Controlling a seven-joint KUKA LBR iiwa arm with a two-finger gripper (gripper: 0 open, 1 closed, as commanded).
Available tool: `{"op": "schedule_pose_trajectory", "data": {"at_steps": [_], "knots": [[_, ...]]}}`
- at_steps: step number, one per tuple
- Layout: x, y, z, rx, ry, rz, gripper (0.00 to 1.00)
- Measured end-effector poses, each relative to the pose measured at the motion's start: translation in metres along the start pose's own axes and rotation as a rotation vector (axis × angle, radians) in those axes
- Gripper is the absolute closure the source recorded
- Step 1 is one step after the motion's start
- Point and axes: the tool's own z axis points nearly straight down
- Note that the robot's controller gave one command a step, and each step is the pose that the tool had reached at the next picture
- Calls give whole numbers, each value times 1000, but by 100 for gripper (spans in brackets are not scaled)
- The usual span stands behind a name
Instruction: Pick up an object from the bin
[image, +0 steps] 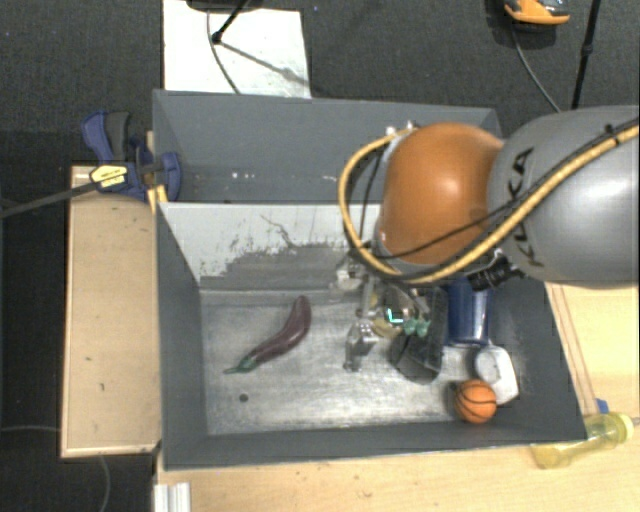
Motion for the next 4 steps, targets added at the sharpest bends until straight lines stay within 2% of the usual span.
{"op": "schedule_pose_trajectory", "data": {"at_steps": [1,2,3,4], "knots": [[-2,-1,-4,-1,-8,3,0],[-19,25,16,1,-15,-207,0],[-40,56,60,-1,-13,-382,0],[-47,59,60,0,-8,-450,0]]}}
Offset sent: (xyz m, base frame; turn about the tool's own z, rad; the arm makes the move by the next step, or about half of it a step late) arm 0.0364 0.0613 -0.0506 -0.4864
